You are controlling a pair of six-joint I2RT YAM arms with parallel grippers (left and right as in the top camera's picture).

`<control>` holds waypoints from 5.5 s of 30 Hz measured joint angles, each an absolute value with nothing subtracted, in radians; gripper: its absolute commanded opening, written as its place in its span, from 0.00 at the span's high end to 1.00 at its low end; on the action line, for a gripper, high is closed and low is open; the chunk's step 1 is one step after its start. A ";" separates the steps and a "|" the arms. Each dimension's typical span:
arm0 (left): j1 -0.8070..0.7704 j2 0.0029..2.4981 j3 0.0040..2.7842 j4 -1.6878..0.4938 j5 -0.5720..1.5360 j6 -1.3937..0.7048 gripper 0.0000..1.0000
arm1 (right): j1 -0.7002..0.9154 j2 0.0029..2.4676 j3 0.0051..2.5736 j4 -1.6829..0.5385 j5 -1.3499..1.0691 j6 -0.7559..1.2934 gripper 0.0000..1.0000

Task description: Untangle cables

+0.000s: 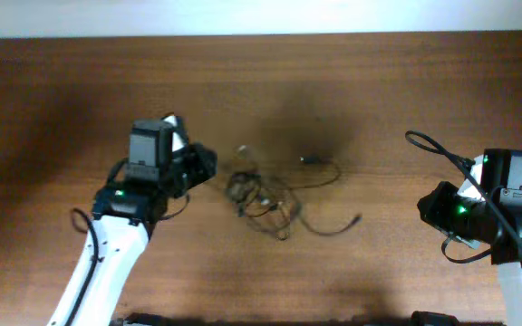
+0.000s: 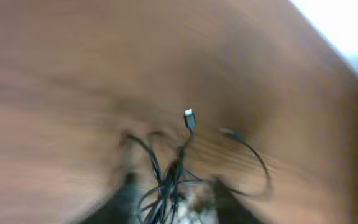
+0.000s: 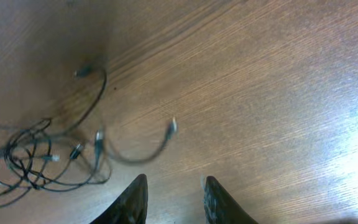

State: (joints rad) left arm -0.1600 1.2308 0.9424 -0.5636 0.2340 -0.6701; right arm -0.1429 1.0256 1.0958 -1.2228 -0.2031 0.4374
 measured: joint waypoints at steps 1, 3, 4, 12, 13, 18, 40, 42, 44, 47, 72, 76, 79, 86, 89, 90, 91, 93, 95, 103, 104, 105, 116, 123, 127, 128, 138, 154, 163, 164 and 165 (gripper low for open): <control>-0.122 1.231 0.942 -0.634 0.164 -0.670 0.01 | -0.143 1.027 1.096 -1.221 -0.203 0.437 0.71; -0.087 1.231 0.942 -0.687 0.084 -0.671 0.01 | -0.143 1.026 1.096 -1.222 -0.203 0.435 0.71; -0.086 1.231 0.942 -0.717 0.067 -0.672 0.01 | -0.143 1.026 1.096 -1.222 -0.203 0.434 0.71; -0.159 1.481 0.946 -0.879 0.110 -0.701 0.15 | -0.143 1.026 1.096 -1.241 -0.203 0.432 0.70; -0.173 1.534 0.946 -0.874 0.135 -0.699 0.25 | -0.143 1.026 1.096 -1.242 -0.203 0.430 0.70; -0.183 1.571 0.946 -0.930 0.092 -0.768 0.37 | -0.143 1.026 1.096 -1.241 -0.203 0.419 0.70; -0.183 0.666 0.919 -0.671 0.365 -0.429 1.00 | 0.007 1.074 1.096 -1.186 -1.097 -0.043 0.66; -0.183 0.634 0.919 -0.672 0.406 -0.416 1.00 | 0.133 1.075 1.093 -1.017 -1.143 0.003 0.66; -0.183 0.632 0.919 -0.673 0.469 -0.410 1.00 | 0.274 1.077 1.092 -0.799 -1.108 0.164 0.66; -0.183 0.632 0.919 -0.655 0.540 -0.407 1.00 | 0.504 1.078 1.092 -0.662 -0.905 0.267 0.61; -0.182 0.632 0.915 -0.287 0.570 -0.442 1.00 | 0.743 0.933 1.095 -0.789 0.154 1.014 0.51; -0.182 0.633 0.915 -0.242 0.689 -0.404 1.00 | 0.727 0.760 1.097 -0.593 -0.064 0.556 0.41; -0.182 0.632 0.915 -0.181 0.960 -0.319 1.00 | 0.727 0.809 1.097 -0.580 -0.265 0.184 0.47; -0.182 0.632 0.915 -0.167 1.180 -0.268 0.98 | 0.733 0.887 1.096 -0.499 0.125 0.186 0.96; -0.183 0.648 0.915 -0.191 1.147 -0.268 1.00 | 0.739 0.873 1.278 -0.509 0.062 0.189 0.96; -0.183 0.636 0.916 -0.213 1.095 -0.265 1.00 | 0.736 0.854 1.332 -0.496 -0.071 0.191 0.96; -0.183 0.631 0.918 -0.234 1.053 -0.264 1.00 | 0.733 0.839 1.346 -0.456 -0.208 0.193 0.96; -0.183 0.631 0.918 -0.241 1.016 -0.264 1.00 | 0.733 0.844 1.360 -0.393 -0.463 0.130 0.96; -0.182 0.636 0.915 -0.093 1.126 -0.254 1.00 | 0.733 0.919 1.365 -0.389 -0.540 0.057 0.96; -0.171 0.656 0.923 -0.250 1.275 -0.124 1.00 | 0.743 1.180 1.476 -0.357 -0.117 -0.016 0.96; -0.170 0.660 0.924 -0.265 1.253 -0.089 1.00 | 0.752 1.173 1.518 -0.365 -0.113 -0.047 0.96; -0.170 0.665 0.927 -0.265 1.236 -0.064 1.00 | 0.756 1.166 1.531 -0.376 -0.091 -0.064 0.96; -0.157 0.710 0.928 -0.205 1.189 -0.022 0.96 | 0.668 1.320 1.537 -0.382 0.692 -0.157 0.93; -0.179 0.660 0.929 -0.404 0.934 -0.012 1.00 | 0.587 1.190 1.556 -0.635 0.308 0.029 0.57; -0.179 0.672 0.928 -0.442 0.808 -0.011 1.00 | 0.581 1.089 1.579 -0.820 0.012 0.199 0.33; -0.179 0.673 0.927 -0.439 0.807 -0.011 1.00 | 0.581 1.081 1.585 -0.914 -0.009 0.241 0.22; -0.179 0.674 0.920 -0.159 1.007 -0.039 1.00 | 0.581 1.030 1.581 -1.334 0.059 0.592 0.32; -0.179 0.676 0.918 0.118 1.025 -0.466 1.00 | 0.577 0.826 0.682 -0.109 -0.323 0.551 0.96; -0.181 0.674 0.928 -0.402 0.967 -0.202 1.00 | 0.320 0.570 0.863 0.053 -0.399 0.547 0.96; -0.182 0.676 0.933 -0.479 0.923 -0.168 1.00 | 0.306 0.565 0.863 0.054 -0.410 0.547 0.96; -0.183 0.675 0.933 -0.555 0.859 -0.142 1.00 | 0.288 0.567 0.863 0.052 -0.413 0.547 0.96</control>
